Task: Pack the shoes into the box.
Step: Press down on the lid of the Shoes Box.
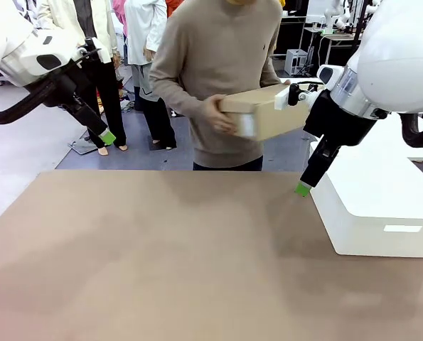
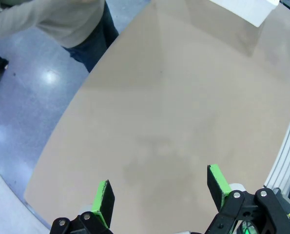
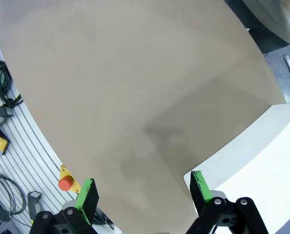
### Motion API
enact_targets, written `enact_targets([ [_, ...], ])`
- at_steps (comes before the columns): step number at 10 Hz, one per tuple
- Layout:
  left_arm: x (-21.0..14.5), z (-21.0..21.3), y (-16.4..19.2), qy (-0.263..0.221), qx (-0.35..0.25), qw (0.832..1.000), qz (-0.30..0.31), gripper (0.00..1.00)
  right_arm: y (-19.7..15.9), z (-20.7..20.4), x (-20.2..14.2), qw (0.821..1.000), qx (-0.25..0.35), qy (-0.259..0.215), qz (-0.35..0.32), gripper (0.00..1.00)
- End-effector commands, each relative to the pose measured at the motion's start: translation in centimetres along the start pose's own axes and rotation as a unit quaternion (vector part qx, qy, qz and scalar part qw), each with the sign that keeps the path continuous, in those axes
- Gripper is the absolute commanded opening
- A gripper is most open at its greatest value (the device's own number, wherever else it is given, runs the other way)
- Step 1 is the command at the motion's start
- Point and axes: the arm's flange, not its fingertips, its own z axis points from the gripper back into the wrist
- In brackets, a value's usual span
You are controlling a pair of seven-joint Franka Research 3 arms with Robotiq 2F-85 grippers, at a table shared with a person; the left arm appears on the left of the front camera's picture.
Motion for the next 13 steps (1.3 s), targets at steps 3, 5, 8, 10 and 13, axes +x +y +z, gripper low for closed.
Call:
enact_targets([
  [3, -0.03, 0.18, 0.11, 0.002, 0.007, 1.000, 0.002, 1.00, 0.00, 0.11, 0.07, 1.000, -0.001, 0.000, -0.001, 1.00],
  [5, -0.03, 0.18, 0.11, 0.002, 0.007, 1.000, 0.002, 1.00, 0.00, 0.11, 0.07, 1.000, -0.001, 0.000, -0.001, 1.00],
  [8, -0.03, 0.18, 0.11, 0.002, 0.007, 1.000, 0.002, 1.00, 0.00, 0.11, 0.07, 1.000, -0.001, 0.000, -0.001, 1.00],
  [10, -0.03, 0.18, 0.11, 0.002, 0.007, 1.000, 0.002, 1.00, 0.00, 0.11, 0.07, 1.000, -0.001, 0.000, -0.001, 1.00],
  [13, -0.03, 0.18, 0.11, 0.002, 0.007, 1.000, 0.002, 1.00, 0.00, 0.11, 0.07, 1.000, -0.001, 0.000, -0.001, 1.00],
])
